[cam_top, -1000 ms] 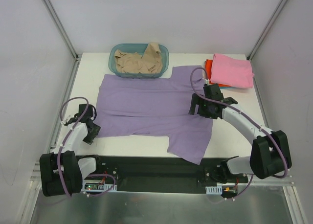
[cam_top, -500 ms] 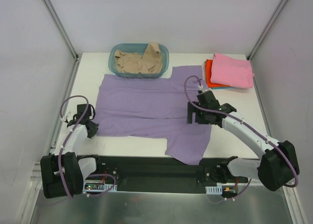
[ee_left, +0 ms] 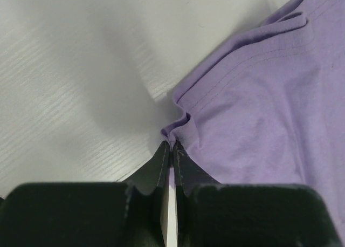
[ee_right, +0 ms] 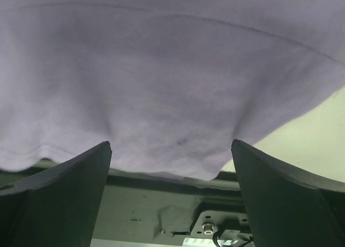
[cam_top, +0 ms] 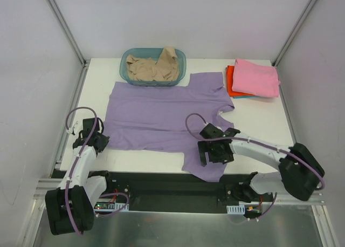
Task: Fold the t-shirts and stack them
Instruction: Flatten the tshirt out, then fold the tshirt
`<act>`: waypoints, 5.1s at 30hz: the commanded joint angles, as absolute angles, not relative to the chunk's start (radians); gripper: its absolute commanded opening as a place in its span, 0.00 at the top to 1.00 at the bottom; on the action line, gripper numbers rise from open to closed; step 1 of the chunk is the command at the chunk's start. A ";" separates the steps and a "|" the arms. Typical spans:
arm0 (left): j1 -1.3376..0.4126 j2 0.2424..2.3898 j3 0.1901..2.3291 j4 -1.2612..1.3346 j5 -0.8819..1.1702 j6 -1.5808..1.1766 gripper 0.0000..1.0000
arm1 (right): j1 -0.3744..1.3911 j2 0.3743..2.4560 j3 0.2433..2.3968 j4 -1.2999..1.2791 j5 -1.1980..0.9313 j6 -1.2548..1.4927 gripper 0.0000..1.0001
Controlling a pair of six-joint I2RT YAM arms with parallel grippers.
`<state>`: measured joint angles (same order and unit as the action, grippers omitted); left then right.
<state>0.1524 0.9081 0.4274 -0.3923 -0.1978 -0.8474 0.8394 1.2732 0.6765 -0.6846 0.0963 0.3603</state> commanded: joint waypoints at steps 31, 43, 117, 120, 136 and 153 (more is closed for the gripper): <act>0.161 0.968 0.437 -0.293 -0.163 -0.815 1.00 | 0.842 1.194 0.658 -0.787 0.046 0.443 0.23; 0.160 0.957 0.430 -0.293 -0.163 -0.816 1.00 | 0.813 1.322 0.627 -0.643 0.126 0.499 0.40; 0.155 1.181 0.695 -0.305 -0.259 -1.039 1.00 | 0.291 1.609 1.296 -0.877 0.032 0.101 0.94; 0.155 1.250 0.727 -0.290 -0.250 -1.026 0.93 | 0.287 1.676 1.341 -0.842 0.072 0.080 0.88; 0.155 1.085 0.717 -0.275 -0.068 -0.873 0.01 | 0.293 1.636 1.314 -0.658 -0.091 0.058 0.03; 0.146 1.141 0.521 -0.133 0.172 -0.802 0.01 | 0.327 1.631 0.985 -0.288 -0.330 0.295 0.07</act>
<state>0.1501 1.0969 0.5102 -0.1886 0.1516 -0.8425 0.3214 1.5986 0.9497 -0.3569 -0.3069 0.2588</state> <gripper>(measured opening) 0.993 0.934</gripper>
